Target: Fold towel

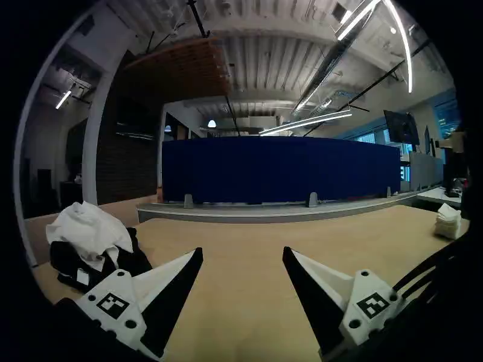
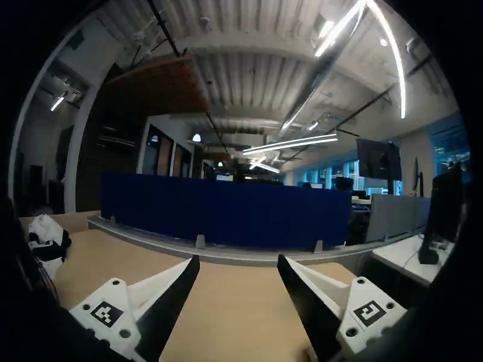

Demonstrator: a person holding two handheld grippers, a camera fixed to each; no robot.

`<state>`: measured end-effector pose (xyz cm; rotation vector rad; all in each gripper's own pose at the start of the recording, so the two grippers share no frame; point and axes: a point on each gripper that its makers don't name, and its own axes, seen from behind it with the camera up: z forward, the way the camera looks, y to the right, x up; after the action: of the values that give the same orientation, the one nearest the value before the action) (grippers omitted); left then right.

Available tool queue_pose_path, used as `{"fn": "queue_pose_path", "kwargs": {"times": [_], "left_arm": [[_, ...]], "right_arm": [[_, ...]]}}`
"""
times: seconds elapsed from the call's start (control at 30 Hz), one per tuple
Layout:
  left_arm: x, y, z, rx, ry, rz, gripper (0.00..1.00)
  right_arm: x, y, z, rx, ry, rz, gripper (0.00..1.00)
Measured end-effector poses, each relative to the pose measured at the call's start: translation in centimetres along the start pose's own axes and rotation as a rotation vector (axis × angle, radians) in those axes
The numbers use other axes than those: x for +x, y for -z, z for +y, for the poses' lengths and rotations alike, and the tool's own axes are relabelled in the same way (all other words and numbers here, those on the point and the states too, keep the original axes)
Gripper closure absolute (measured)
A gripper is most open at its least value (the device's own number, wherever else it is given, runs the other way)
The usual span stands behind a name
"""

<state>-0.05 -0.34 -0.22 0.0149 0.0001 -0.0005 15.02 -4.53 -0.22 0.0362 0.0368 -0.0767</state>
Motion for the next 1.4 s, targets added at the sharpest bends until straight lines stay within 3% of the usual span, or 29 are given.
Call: {"fn": "queue_pose_path", "kwargs": {"times": [0.4,0.7,1.4], "left_arm": [[0.0,0.0,0.0,0.0,0.0,0.0,0.02],[0.0,0.0,0.0,0.0,0.0,0.0,0.02],[0.1,-0.1,0.0,0.0,0.0,0.0,0.02]], "right_arm": [[-7.2,0.1,2.6,-0.013,-0.021,-0.014,0.0],[-10.9,0.0,3.1,-0.021,-0.043,-0.026,0.0],[-13.5,0.6,2.3,-0.017,-0.104,-0.037,0.0]]}}
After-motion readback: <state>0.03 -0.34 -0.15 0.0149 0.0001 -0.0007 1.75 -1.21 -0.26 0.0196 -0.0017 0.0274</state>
